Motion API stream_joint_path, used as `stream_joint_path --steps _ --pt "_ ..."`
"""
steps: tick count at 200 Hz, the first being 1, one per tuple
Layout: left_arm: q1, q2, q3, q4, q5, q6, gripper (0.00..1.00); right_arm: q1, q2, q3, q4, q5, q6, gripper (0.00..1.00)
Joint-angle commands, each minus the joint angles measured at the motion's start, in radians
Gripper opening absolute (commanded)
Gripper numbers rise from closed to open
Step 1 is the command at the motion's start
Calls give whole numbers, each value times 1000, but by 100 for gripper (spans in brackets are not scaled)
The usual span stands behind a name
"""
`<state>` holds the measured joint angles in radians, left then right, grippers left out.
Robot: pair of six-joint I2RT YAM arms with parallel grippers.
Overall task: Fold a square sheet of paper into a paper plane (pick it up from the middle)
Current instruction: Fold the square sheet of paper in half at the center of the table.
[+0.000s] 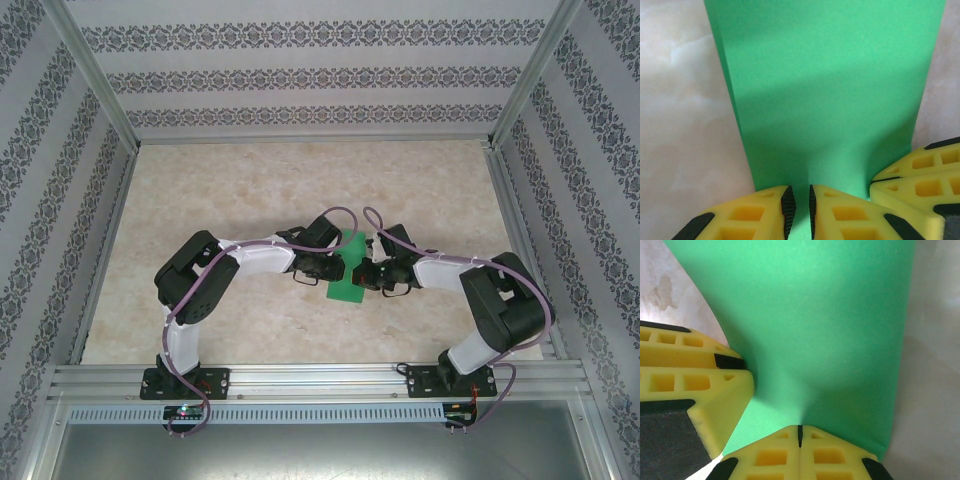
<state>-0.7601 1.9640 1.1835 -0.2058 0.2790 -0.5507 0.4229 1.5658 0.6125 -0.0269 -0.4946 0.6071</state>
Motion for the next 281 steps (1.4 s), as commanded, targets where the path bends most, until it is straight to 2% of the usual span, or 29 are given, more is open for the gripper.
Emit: stream_joint_path --steps 1,66,106,185,220,281 --pt "-7 108 -57 -190 -96 31 24 -8 -19 -43 -129 66 -53 4" --pt "-7 109 -51 -199 -84 32 24 -18 -152 -112 -174 62 -20 4" --pt "-7 108 -39 -213 -77 41 24 22 -263 -95 -80 24 66 4" --pt "-7 101 -39 -211 -77 37 24 91 -98 -72 -10 22 76 4" --pt "-7 101 -33 -218 -80 41 23 100 -116 -111 -65 51 62 3" --pt "-7 116 -19 -230 -77 55 24 100 -242 -233 -135 130 113 3"
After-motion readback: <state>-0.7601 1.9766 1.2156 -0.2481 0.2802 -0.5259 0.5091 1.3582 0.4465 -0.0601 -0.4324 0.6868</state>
